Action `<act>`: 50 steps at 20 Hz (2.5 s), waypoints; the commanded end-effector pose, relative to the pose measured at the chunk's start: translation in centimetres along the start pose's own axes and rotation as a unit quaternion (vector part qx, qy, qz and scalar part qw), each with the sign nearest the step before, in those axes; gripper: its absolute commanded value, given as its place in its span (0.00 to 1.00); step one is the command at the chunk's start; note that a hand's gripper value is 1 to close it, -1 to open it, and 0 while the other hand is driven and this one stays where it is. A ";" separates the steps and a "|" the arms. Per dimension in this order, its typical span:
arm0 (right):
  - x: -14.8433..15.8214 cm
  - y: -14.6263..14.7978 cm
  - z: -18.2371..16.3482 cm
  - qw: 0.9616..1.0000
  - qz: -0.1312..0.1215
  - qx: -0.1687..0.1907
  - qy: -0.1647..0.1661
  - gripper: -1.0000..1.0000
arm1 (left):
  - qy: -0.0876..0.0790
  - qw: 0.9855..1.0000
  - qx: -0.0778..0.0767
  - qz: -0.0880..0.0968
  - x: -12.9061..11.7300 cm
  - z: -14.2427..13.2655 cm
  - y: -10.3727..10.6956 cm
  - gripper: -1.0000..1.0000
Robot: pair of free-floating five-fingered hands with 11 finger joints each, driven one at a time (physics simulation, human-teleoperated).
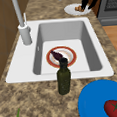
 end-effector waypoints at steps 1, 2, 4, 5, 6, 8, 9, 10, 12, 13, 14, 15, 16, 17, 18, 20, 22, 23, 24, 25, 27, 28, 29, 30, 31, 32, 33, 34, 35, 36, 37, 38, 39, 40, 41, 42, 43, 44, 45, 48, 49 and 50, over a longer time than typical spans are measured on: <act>0.0 0.0 0.0 1.000 0.000 0.000 0.000 0.50 | -0.010 0.999 0.020 0.039 -2.6 1.4 -0.9 0.00; 0.0 0.0 0.0 1.000 0.000 0.000 0.000 0.50 | -0.008 0.999 0.020 0.039 -3.5 1.7 -1.1 0.00; 0.0 0.0 0.0 1.000 0.000 0.000 0.000 0.50 | -0.005 0.999 0.013 0.039 -5.6 1.4 -1.6 0.00; 0.0 0.0 0.0 1.000 0.000 0.000 0.000 0.50 | -0.005 0.999 0.013 0.040 -6.5 1.5 -1.9 0.00; 0.0 0.0 0.0 1.000 0.000 0.000 0.000 0.50 | -0.006 0.999 0.015 0.038 -7.3 1.5 -2.3 0.00; 0.0 0.0 0.0 1.000 0.000 0.000 0.000 0.50 | -0.002 0.999 0.019 0.036 -9.3 1.2 -2.5 0.00; 0.0 0.0 0.0 1.000 0.000 0.000 0.000 0.50 | -0.002 0.999 0.018 0.032 -10.1 1.2 -2.2 0.00; 0.0 0.0 0.0 1.000 0.000 0.000 0.000 0.50 | -0.002 0.999 0.013 0.035 -11.0 1.3 -2.3 0.00; 0.0 0.0 0.0 1.000 0.000 0.000 0.000 0.50 | -0.004 0.999 0.011 0.053 -12.3 1.2 -3.2 0.00; 0.0 0.0 0.0 1.000 0.000 0.000 0.000 0.50 | -0.005 0.998 0.012 0.060 -12.5 1.8 -3.5 0.00; 0.0 0.0 0.0 1.000 0.000 0.000 0.000 0.50 | -0.006 0.998 0.012 0.066 -12.9 2.0 -3.5 0.00; 0.0 0.0 0.0 1.000 0.000 0.000 0.000 0.50 | -0.006 0.997 0.012 0.074 -13.2 2.1 -3.7 0.00; 0.0 0.0 0.0 1.000 0.000 0.000 0.000 0.50 | -0.005 0.997 0.008 0.082 -13.6 2.1 -3.8 0.00; 0.0 0.0 0.0 1.000 0.000 0.000 0.000 0.50 | -0.005 0.996 0.005 0.090 -13.9 2.3 -3.9 0.00; 0.0 0.0 0.0 1.000 0.000 0.000 0.000 0.50 | -0.006 0.995 0.002 0.096 -14.1 2.6 -4.1 0.00; 0.0 0.0 0.0 1.000 0.000 0.000 0.000 0.50 | -0.007 0.993 -0.004 0.114 -14.6 3.0 -4.3 0.00; 0.0 0.0 0.0 1.000 0.000 0.000 0.000 0.50 | -0.001 0.991 -0.010 0.137 -15.4 2.4 -4.1 0.00; 0.0 0.0 0.0 1.000 0.000 0.000 0.000 0.50 | 0.001 0.990 -0.014 0.143 -15.9 2.4 -4.0 0.00; 0.0 0.0 0.0 1.000 0.000 0.000 0.000 0.50 | 0.000 0.989 -0.016 0.145 -16.3 2.4 -4.0 0.00; 0.0 0.0 0.0 1.000 0.000 0.000 0.000 0.50 | -0.001 0.989 -0.017 0.146 -16.7 2.4 -4.1 0.00; 0.0 0.0 0.0 1.000 0.000 0.000 0.000 0.50 | -0.002 0.989 -0.017 0.146 -17.2 2.4 -4.4 0.00; 0.0 0.0 0.0 1.000 0.000 0.000 0.000 0.50 | -0.002 0.989 -0.017 0.146 -17.4 2.4 -4.6 0.00; 0.0 0.0 0.0 1.000 0.000 0.000 0.000 0.50 | -0.002 0.989 -0.018 0.150 -17.7 2.3 -4.8 0.00; 0.0 0.0 0.0 1.000 0.000 0.000 0.000 0.50 | -0.002 0.988 -0.018 0.151 -17.9 2.4 -5.0 0.00; 0.0 0.0 0.0 1.000 0.000 0.000 0.000 0.50 | -0.002 0.989 -0.018 0.149 -17.9 2.5 -5.5 0.00; 0.0 0.0 0.0 1.000 0.000 0.000 0.000 0.50 | -0.002 0.989 -0.018 0.148 -18.1 2.5 -5.8 0.00; 0.0 0.0 0.0 1.000 0.000 0.000 0.000 0.50 | -0.002 0.989 -0.018 0.149 -18.4 2.4 -6.1 0.00; 0.0 0.0 0.0 1.000 0.000 0.000 0.000 0.50 | -0.002 0.989 -0.018 0.149 -18.7 2.4 -6.4 0.00; 0.0 0.0 0.0 1.000 0.000 0.000 0.000 0.50 | -0.002 0.988 -0.018 0.151 -19.2 2.3 -6.6 0.00; 0.0 0.0 0.0 1.000 0.000 0.000 0.000 0.50 | -0.002 0.988 -0.019 0.154 -19.7 2.3 -6.8 0.00; 0.0 0.0 0.0 1.000 0.000 0.000 0.000 0.50 | -0.002 0.988 -0.019 0.156 -20.1 2.2 -7.0 0.00; 0.0 0.0 0.0 1.000 0.000 0.000 0.000 0.50 | -0.001 0.987 -0.020 0.161 -20.6 2.2 -7.1 0.00; 0.0 0.0 0.0 1.000 0.000 0.000 0.000 0.50 | -0.001 0.986 -0.021 0.166 -21.1 2.2 -7.2 0.00; 0.0 0.0 0.0 1.000 0.000 0.000 0.000 0.50 | -0.001 0.985 -0.022 0.170 -21.5 2.2 -7.4 0.00; 0.0 0.0 0.0 1.000 0.000 0.000 0.000 0.50 | -0.001 0.985 -0.022 0.173 -22.0 2.3 -7.5 0.00; 0.0 0.0 0.0 1.000 0.000 0.000 0.000 0.50 | -0.001 0.984 -0.023 0.178 -22.4 2.2 -7.6 0.00; 0.0 0.0 0.0 1.000 0.000 0.000 0.000 0.50 | -0.001 0.983 -0.024 0.182 -23.0 2.3 -7.8 0.00; 0.0 0.0 0.0 1.000 0.000 0.000 0.000 0.50 | -0.002 0.982 -0.023 0.185 -23.6 2.5 -8.0 0.00; 0.0 0.0 0.0 1.000 0.000 0.000 0.000 0.50 | -0.003 0.982 -0.021 0.188 -24.0 2.8 -8.3 0.00; 0.0 0.0 0.0 1.000 0.000 0.000 0.000 0.50 | -0.005 0.980 -0.021 0.197 -25.5 3.2 -8.8 0.00; 0.0 0.0 0.0 1.000 0.000 0.000 0.000 0.50 | -0.005 0.979 -0.021 0.200 -26.0 3.3 -9.0 0.00; 0.0 0.0 0.0 1.000 0.000 0.000 0.000 0.50 | -0.005 0.979 -0.022 0.203 -26.4 3.5 -9.1 0.00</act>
